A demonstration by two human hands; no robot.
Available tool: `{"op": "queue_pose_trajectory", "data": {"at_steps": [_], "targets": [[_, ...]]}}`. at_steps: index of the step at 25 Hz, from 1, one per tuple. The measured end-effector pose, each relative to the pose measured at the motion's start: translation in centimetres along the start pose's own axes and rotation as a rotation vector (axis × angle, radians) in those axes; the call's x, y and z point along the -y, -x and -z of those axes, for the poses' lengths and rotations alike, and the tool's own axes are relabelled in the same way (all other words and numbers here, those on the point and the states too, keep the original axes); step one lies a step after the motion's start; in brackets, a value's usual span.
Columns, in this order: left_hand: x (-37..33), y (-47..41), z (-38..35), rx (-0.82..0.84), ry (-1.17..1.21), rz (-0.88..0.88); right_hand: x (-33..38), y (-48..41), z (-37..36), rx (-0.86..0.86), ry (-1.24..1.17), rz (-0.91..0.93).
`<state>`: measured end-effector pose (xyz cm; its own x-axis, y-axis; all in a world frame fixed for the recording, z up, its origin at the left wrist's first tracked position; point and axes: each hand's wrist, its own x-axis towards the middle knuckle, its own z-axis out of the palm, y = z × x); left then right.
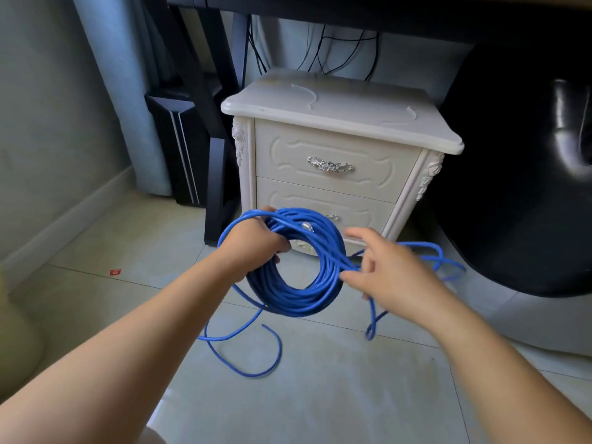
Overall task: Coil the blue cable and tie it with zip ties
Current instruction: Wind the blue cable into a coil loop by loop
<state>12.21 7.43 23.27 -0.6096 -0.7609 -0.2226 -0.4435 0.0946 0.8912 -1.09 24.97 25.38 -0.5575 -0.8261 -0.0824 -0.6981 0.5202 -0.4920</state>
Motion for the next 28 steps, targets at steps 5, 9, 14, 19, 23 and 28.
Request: {"op": "queue_pose_trajectory", "data": {"at_steps": [5, 9, 14, 19, 23, 28], "targets": [[-0.2, 0.1, 0.7, 0.188, -0.188, -0.079, -1.6, -1.4, 0.6, -0.314, 0.093, 0.218], [-0.6, 1.3, 0.4, 0.548, -0.367, -0.185, -3.4, -4.1, 1.1, -0.608, 0.136, 0.254], [-1.0, 1.4, -0.1, 0.39, -0.046, -0.192, -2.3, -3.7, -2.0, -0.113, -0.077, 0.017], [-0.8, 0.4, 0.9, 0.122, 0.271, -0.126, 0.2, -2.2, -1.4, 0.193, -0.999, -0.102], [-0.9, 0.8, 0.1, 0.011, 0.419, -0.142, 0.8, -1.6, -1.3, 0.174, -1.027, -0.116], [-1.2, 1.6, -1.0, -0.229, 0.6, -0.096, 2.3, -0.7, -2.5, 0.145, -1.15, -0.121]]}}
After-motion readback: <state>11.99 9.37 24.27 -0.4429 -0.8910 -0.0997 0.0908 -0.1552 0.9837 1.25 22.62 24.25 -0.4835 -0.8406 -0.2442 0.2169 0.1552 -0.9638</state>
